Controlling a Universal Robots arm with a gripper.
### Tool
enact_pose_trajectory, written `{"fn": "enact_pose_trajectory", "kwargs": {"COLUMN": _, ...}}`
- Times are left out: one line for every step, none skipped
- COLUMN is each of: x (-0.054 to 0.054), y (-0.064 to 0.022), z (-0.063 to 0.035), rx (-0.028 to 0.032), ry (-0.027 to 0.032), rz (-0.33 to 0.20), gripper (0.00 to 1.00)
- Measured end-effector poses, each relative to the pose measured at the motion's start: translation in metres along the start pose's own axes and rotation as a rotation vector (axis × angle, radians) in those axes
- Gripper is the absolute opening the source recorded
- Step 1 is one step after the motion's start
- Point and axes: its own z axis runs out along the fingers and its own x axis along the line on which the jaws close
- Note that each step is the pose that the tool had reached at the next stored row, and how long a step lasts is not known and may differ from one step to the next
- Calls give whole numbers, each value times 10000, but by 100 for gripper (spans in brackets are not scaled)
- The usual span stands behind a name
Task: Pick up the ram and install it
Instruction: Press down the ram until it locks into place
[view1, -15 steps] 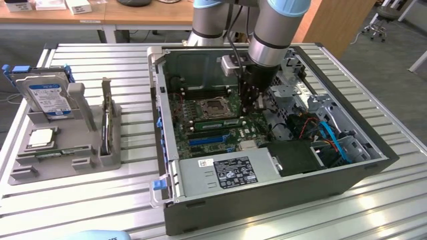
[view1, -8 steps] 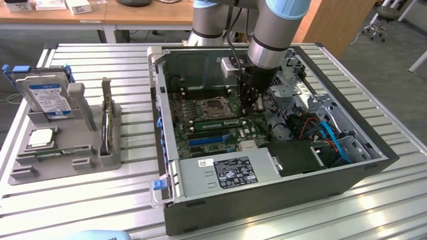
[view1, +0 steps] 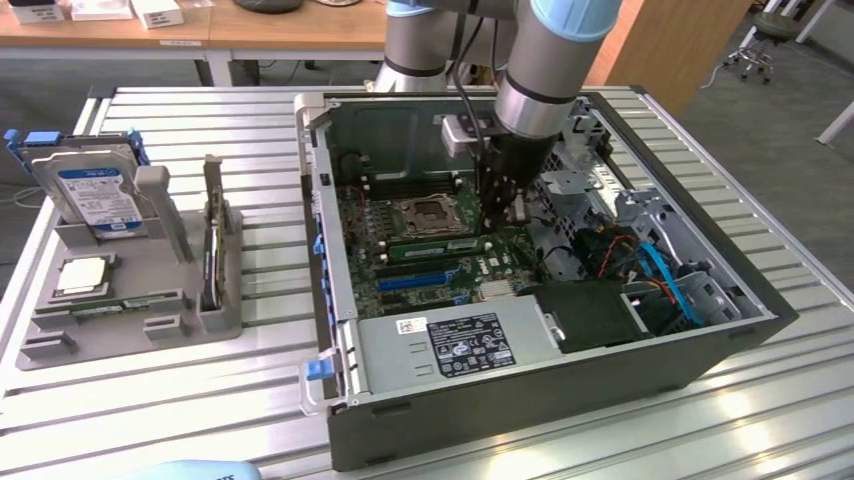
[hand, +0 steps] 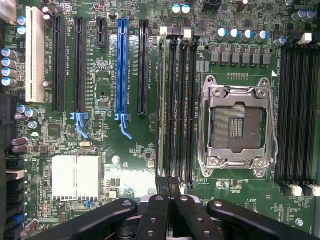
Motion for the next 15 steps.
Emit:
{"fn": "enact_pose_trajectory", "kwargs": {"x": 0, "y": 0, "z": 5, "rx": 0, "ry": -1, "rz": 0, "gripper": 10}}
{"fn": "enact_pose_trajectory", "kwargs": {"x": 0, "y": 0, "z": 10, "rx": 0, "ry": 0, "rz": 0, "gripper": 10}}
{"fn": "enact_pose_trajectory", "kwargs": {"x": 1, "y": 0, "z": 14, "rx": -1, "ry": 1, "rz": 0, "gripper": 10}}
{"fn": "enact_pose_trajectory", "kwargs": {"x": 1, "y": 0, "z": 15, "rx": -1, "ry": 2, "rz": 0, "gripper": 10}}
{"fn": "enact_pose_trajectory", "kwargs": {"x": 1, "y": 0, "z": 15, "rx": -1, "ry": 2, "rz": 0, "gripper": 10}}
{"fn": "enact_pose_trajectory", "kwargs": {"x": 1, "y": 0, "z": 15, "rx": -1, "ry": 3, "rz": 0, "gripper": 10}}
{"fn": "enact_pose_trajectory", "kwargs": {"x": 1, "y": 0, "z": 16, "rx": -1, "ry": 2, "rz": 0, "gripper": 10}}
{"fn": "enact_pose_trajectory", "kwargs": {"x": 0, "y": 0, "z": 17, "rx": 0, "ry": 0, "rz": 0, "gripper": 10}}
{"fn": "enact_pose_trajectory", "kwargs": {"x": 0, "y": -1, "z": 21, "rx": 1, "ry": -2, "rz": 0, "gripper": 10}}
{"fn": "enact_pose_trajectory", "kwargs": {"x": 0, "y": -1, "z": 25, "rx": 1, "ry": -4, "rz": 0, "gripper": 10}}
{"fn": "enact_pose_trajectory", "kwargs": {"x": 0, "y": -1, "z": 29, "rx": 1, "ry": -2, "rz": 0, "gripper": 10}}
{"fn": "enact_pose_trajectory", "kwargs": {"x": 1, "y": -1, "z": 33, "rx": 0, "ry": 0, "rz": 0, "gripper": 10}}
{"fn": "enact_pose_trajectory", "kwargs": {"x": 1, "y": -1, "z": 37, "rx": 0, "ry": -1, "rz": 0, "gripper": 10}}
{"fn": "enact_pose_trajectory", "kwargs": {"x": 1, "y": -1, "z": 42, "rx": 0, "ry": 0, "rz": 0, "gripper": 10}}
{"fn": "enact_pose_trajectory", "kwargs": {"x": 1, "y": -1, "z": 45, "rx": 0, "ry": 1, "rz": 0, "gripper": 10}}
